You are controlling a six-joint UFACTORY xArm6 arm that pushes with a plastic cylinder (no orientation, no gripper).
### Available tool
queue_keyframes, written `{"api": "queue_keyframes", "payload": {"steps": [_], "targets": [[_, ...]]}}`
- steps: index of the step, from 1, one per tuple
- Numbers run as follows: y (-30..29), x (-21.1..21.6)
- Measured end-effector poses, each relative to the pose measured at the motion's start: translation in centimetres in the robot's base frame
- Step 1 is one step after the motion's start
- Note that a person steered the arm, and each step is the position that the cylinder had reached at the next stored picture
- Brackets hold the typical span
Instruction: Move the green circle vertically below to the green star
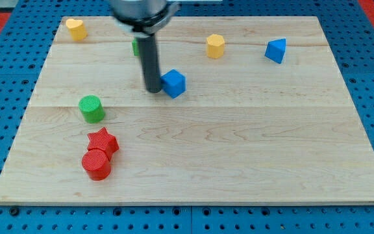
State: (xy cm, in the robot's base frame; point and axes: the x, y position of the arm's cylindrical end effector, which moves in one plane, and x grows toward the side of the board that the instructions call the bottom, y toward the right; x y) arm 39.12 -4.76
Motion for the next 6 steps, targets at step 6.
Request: {"api": "queue_keyframes", "payload": {"steps": [6], "targets": [[-14.2,8.2]]}}
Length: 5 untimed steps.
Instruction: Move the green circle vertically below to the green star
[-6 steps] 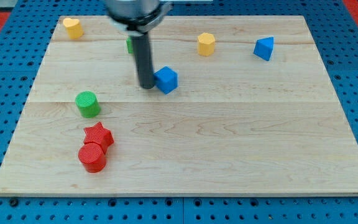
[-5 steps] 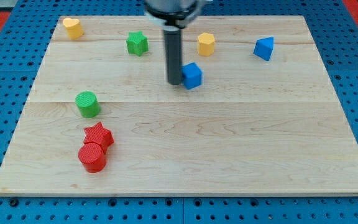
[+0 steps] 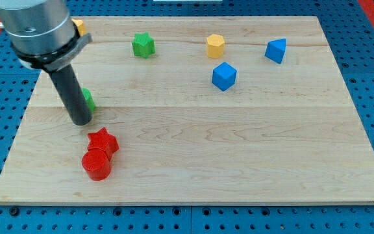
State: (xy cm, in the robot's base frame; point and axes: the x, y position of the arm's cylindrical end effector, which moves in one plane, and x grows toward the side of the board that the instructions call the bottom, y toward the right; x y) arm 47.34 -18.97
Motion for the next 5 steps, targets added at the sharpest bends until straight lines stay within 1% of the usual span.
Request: {"api": "queue_keyframes", "payload": {"steps": [1,2,3,4,5], "targets": [[-6.7,-0.4],[-7.3,-2.5],[1.8,-2.4],[7.1,-2.8],[2.0,-3.5]]}}
